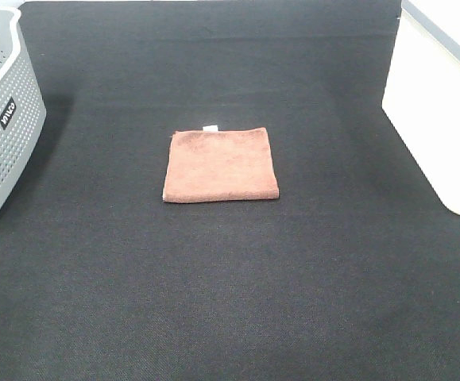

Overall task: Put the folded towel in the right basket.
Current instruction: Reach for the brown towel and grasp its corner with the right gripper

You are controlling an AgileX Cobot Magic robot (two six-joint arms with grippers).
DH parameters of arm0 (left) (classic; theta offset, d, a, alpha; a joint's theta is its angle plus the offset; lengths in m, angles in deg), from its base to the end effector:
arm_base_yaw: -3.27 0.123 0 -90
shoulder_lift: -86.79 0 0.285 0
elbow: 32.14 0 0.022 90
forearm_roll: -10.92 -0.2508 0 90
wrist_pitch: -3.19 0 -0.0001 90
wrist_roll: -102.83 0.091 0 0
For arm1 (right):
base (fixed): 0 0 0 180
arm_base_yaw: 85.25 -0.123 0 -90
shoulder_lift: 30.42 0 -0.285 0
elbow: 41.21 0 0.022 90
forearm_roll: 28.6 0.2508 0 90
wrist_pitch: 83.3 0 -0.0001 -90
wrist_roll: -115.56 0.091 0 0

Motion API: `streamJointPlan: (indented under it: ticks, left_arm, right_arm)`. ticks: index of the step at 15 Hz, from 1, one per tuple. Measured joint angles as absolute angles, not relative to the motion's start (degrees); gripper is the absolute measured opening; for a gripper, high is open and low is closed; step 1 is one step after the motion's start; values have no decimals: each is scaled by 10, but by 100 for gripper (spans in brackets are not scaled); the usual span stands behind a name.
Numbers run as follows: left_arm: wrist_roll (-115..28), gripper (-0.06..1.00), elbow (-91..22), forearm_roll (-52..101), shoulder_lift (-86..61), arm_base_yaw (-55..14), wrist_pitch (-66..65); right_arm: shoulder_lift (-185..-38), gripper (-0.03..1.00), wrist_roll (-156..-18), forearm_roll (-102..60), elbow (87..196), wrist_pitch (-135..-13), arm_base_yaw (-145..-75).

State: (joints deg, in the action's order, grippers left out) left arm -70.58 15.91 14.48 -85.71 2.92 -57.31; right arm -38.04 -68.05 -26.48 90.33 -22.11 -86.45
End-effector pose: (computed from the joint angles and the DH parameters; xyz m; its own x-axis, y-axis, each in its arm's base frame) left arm -0.0066 -0.0049 0.2803 -0.4322 0.0868 -0.8976 0.0914 0.9944 0.0521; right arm -0.0059 0.0028 0.2773 -0.4551 -0.0547 -0.8888 -0.0704 0.9972 -0.0253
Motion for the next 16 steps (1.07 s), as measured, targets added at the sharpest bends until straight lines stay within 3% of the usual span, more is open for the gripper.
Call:
streamJointPlan:
  ticks: [16]
  left_arm:
    - [-706, 87, 159, 145, -857, 29, -573]
  right_arm:
    - [-380, 73, -681, -265, 903, -221, -865]
